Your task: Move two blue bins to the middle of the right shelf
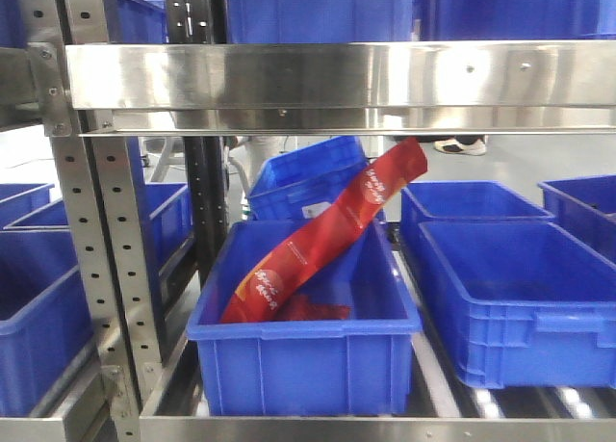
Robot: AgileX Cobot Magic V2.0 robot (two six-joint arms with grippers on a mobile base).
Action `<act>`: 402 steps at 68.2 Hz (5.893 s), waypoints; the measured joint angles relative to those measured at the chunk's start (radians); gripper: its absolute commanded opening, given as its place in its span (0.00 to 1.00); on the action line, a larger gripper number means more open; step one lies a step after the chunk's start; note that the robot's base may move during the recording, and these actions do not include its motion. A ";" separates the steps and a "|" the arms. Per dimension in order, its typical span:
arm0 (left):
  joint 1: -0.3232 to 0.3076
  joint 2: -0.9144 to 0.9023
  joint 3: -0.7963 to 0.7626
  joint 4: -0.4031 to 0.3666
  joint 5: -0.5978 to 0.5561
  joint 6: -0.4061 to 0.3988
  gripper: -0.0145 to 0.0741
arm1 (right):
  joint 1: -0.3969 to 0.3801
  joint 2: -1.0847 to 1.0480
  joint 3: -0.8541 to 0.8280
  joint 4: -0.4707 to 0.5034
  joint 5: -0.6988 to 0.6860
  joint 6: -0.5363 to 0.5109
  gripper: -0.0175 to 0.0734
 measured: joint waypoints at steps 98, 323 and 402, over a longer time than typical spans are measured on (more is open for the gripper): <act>0.000 0.000 0.000 0.000 -0.002 0.000 0.04 | 0.000 0.000 0.000 0.000 0.000 0.000 0.02; 0.000 0.065 0.312 0.000 0.080 0.025 0.67 | 0.001 0.033 0.388 0.008 -0.053 -0.018 0.66; 0.000 -0.502 0.594 0.170 -0.122 0.035 0.04 | 0.000 -0.458 0.819 -0.214 -0.313 -0.004 0.01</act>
